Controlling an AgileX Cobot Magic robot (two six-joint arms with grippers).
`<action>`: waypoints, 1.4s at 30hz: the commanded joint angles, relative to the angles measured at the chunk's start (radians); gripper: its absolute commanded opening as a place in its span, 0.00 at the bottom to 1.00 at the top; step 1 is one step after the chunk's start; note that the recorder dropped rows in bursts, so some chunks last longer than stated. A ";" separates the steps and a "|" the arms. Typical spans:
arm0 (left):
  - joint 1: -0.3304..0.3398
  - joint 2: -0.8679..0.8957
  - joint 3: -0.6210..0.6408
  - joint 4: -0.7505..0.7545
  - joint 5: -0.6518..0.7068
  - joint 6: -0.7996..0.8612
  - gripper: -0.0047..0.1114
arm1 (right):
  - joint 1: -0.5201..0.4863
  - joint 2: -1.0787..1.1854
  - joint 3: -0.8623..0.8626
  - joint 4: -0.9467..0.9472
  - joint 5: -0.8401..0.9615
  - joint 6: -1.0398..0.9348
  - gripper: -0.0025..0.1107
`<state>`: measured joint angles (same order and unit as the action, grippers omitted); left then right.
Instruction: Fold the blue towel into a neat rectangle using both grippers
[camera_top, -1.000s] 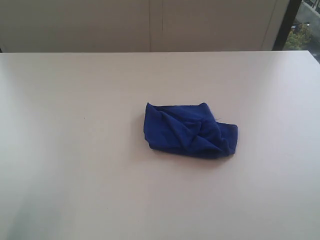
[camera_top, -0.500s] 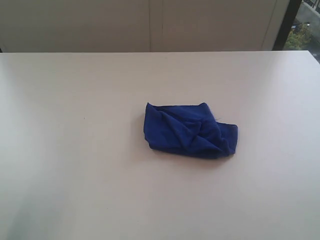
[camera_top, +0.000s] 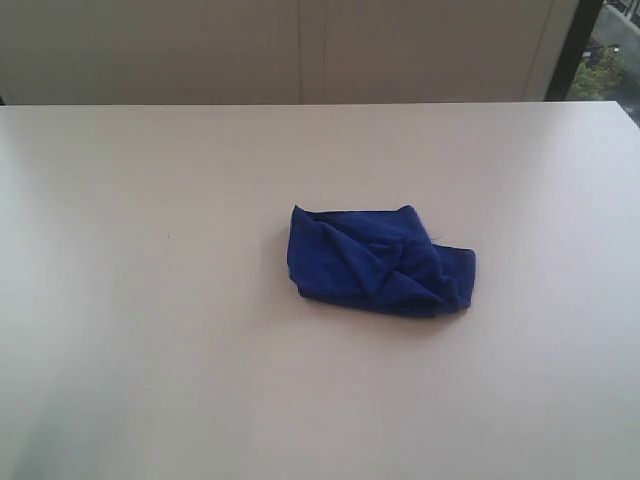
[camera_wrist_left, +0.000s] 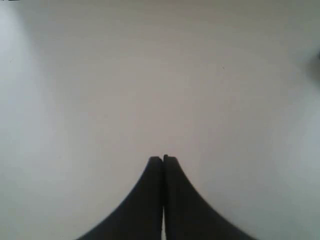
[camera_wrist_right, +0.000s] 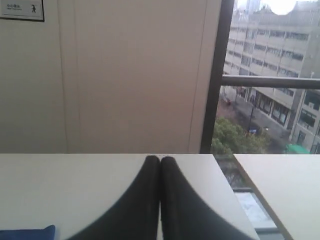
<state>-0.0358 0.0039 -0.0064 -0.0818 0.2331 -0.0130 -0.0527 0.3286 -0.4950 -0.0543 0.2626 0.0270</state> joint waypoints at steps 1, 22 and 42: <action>0.002 -0.004 0.006 0.001 0.000 -0.006 0.04 | -0.007 0.216 -0.175 0.022 0.132 0.003 0.02; 0.002 -0.004 0.006 0.001 0.000 -0.006 0.04 | 0.077 0.971 -0.392 0.687 0.293 -0.402 0.02; 0.002 -0.004 0.006 0.001 0.000 -0.006 0.04 | 0.364 1.529 -0.544 0.895 0.053 -0.598 0.24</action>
<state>-0.0358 0.0039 -0.0064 -0.0818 0.2331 -0.0130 0.3102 1.8477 -1.0349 0.8327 0.3450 -0.5594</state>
